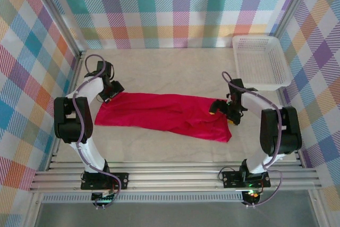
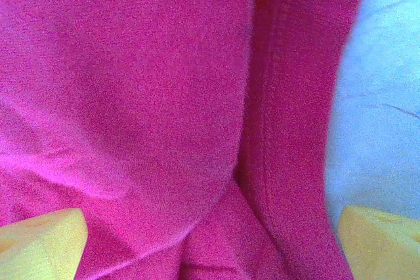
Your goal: Fold the inside-out t-shirt
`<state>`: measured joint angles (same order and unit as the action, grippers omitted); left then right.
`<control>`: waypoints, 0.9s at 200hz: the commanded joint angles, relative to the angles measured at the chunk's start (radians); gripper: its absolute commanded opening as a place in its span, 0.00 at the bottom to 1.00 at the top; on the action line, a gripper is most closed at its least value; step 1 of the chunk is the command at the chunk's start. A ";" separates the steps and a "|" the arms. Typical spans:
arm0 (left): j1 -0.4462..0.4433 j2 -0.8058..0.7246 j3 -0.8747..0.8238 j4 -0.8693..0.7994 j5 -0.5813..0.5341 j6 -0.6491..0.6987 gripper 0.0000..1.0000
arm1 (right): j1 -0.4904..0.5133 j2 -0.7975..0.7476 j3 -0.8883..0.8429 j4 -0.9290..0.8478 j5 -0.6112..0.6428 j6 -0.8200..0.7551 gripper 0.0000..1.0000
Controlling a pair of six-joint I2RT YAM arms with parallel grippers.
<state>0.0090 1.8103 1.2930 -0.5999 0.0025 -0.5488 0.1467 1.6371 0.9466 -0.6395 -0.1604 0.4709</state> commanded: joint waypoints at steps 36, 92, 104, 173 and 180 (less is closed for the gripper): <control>0.003 -0.023 -0.008 -0.016 0.025 0.015 0.65 | 0.120 0.093 0.084 0.029 0.002 0.002 0.82; 0.003 -0.079 0.008 -0.067 0.012 0.029 0.64 | 0.135 0.123 0.112 0.022 0.028 0.015 0.28; 0.002 -0.099 0.008 -0.070 0.028 0.026 0.64 | 0.134 0.103 0.117 0.002 0.037 0.002 0.15; -0.207 -0.233 -0.144 0.043 0.095 -0.100 0.62 | -0.012 -0.088 0.139 -0.184 0.094 -0.146 0.00; -0.233 -0.226 -0.151 0.060 0.101 -0.113 0.62 | -0.029 -0.103 0.142 -0.190 0.095 -0.152 0.00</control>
<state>-0.1337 1.6032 1.1893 -0.5953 0.0608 -0.5922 0.1738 1.6001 1.0603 -0.7479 -0.0811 0.3847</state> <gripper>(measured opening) 0.624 0.051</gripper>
